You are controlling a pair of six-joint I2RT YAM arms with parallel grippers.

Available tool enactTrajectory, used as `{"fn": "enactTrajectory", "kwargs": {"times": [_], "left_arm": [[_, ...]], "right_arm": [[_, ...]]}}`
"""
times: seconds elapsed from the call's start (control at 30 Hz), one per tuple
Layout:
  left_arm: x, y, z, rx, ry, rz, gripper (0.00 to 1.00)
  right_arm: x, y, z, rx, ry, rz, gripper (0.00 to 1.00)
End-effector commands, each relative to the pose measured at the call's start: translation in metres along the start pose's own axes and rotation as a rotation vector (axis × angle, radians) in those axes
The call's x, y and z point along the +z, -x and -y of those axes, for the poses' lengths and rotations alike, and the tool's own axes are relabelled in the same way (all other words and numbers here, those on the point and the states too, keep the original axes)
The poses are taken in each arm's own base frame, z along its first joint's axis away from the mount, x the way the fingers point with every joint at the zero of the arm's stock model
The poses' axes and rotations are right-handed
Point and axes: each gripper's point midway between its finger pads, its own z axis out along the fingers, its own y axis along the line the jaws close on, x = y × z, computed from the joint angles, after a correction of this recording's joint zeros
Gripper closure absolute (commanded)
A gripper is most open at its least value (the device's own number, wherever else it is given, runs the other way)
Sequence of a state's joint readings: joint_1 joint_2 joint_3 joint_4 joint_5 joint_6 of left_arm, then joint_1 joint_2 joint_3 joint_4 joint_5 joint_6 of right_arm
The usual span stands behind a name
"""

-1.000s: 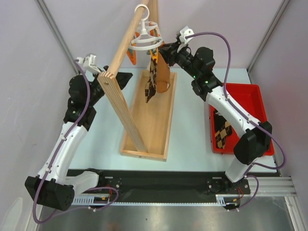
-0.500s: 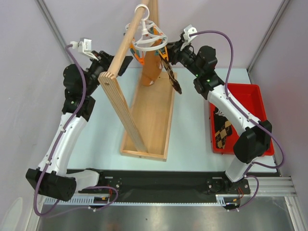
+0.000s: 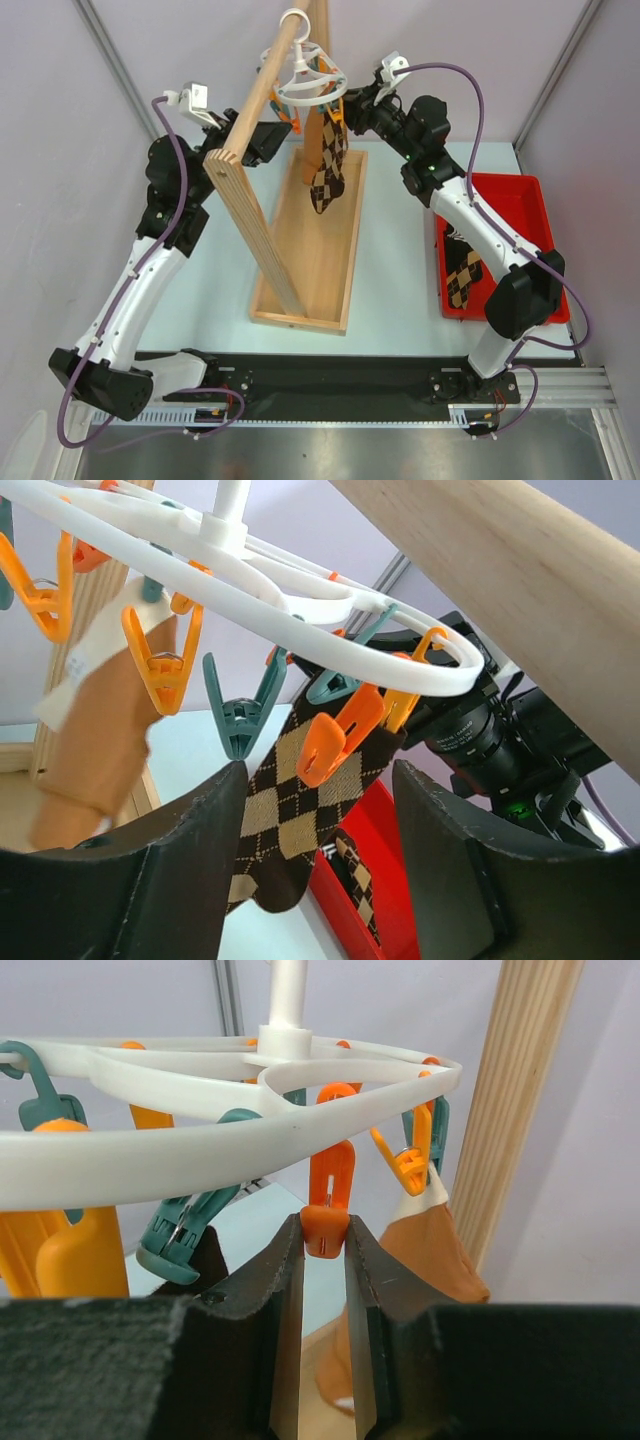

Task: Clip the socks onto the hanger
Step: Open the clamp at the hanger.

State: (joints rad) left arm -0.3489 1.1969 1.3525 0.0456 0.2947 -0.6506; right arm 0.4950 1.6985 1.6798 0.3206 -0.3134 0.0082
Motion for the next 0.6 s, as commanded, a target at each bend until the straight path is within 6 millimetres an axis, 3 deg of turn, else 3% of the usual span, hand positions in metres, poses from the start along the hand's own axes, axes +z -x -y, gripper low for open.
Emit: {"fn": "enactTrajectory", "kwargs": {"times": [0.0,0.13,0.47,0.53,0.57], "left_arm": [[-0.001,0.026,0.017,0.023,-0.037,0.081,0.35],[0.010,0.027,0.023,0.022,-0.092,0.081,0.37],[0.023,0.021,0.032,-0.003,-0.165,0.044,0.57],[0.024,0.022,0.034,-0.011,-0.177,0.047,0.63],[0.024,0.022,0.035,-0.017,-0.185,0.046,0.69]], "right_arm": [[0.004,0.031,-0.003,-0.015,-0.003,0.089,0.86],[0.002,0.034,-0.003,-0.022,-0.003,0.088,0.86],[0.001,0.031,-0.003,-0.021,-0.001,0.071,0.84],[-0.001,0.026,-0.002,-0.017,-0.006,0.051,0.78],[-0.003,0.026,-0.001,-0.013,-0.013,0.042,0.63]]}}
